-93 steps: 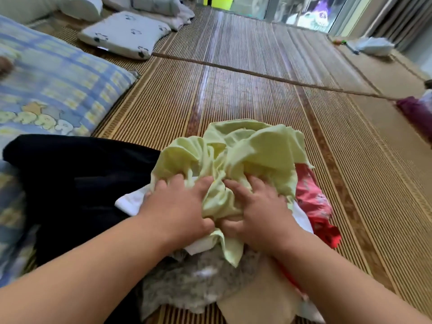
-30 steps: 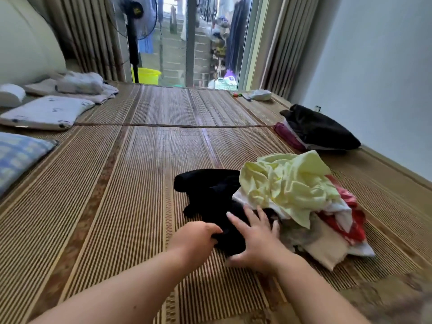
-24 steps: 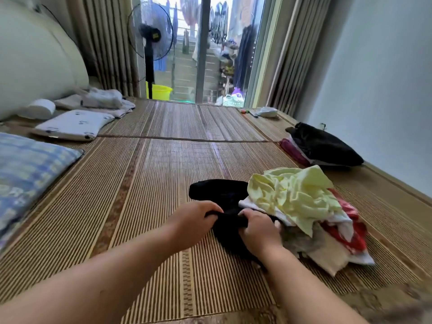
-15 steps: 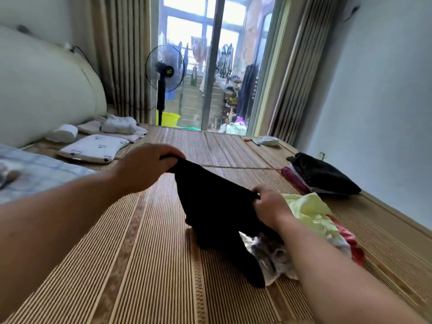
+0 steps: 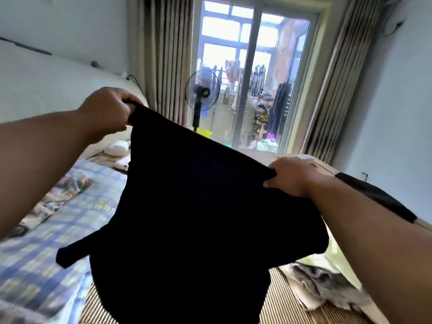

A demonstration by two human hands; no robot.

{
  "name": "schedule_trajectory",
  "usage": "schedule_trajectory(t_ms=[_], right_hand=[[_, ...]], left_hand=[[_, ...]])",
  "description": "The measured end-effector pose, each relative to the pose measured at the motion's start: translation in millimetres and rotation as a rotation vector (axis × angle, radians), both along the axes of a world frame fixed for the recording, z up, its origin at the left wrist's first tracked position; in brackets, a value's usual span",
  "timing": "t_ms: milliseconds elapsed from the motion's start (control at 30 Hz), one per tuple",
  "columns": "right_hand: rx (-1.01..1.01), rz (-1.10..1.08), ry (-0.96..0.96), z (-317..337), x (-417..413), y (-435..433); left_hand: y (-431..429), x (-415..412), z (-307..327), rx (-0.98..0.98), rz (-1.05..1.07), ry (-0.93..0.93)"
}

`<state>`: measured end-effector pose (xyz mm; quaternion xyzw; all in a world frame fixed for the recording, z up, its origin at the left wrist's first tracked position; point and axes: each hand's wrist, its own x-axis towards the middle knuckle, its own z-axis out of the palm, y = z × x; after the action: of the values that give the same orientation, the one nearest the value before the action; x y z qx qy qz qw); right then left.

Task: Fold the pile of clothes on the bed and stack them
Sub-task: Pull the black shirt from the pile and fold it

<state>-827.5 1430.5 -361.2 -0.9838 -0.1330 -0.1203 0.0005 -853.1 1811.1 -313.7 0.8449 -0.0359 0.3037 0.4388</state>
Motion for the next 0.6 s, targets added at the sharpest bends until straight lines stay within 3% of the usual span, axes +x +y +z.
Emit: schedule_trajectory(t_ms=[167,267,333,367,533,600], right_hand=[[0.317,-0.051,0.134,-13.1,3.9,-16.5],[0.602,0.05,0.159,-10.8,0.3,-18.4],[0.908,0.181,0.343,-5.1,-3.8,-19.3],[0.953,0.219,0.414,-3.3,-4.6,-20.9],[0.364,-0.036,0.416,-20.7,11.7,-35.4],[0.325,-0.123,0.449,-39.8,23.2,-39.9]], left_hand=[[13.2,1.6,3.0,0.018,0.056,0.034],[15.8,5.5,3.1,0.009,0.101,0.011],[18.6,10.4,1.0,0.032,0.123,0.0],[21.3,14.0,-1.2,0.062,0.133,0.023],[35.6,32.2,-43.8,0.244,0.073,0.458],[36.9,42.4,-71.9,0.227,0.009,0.601]])
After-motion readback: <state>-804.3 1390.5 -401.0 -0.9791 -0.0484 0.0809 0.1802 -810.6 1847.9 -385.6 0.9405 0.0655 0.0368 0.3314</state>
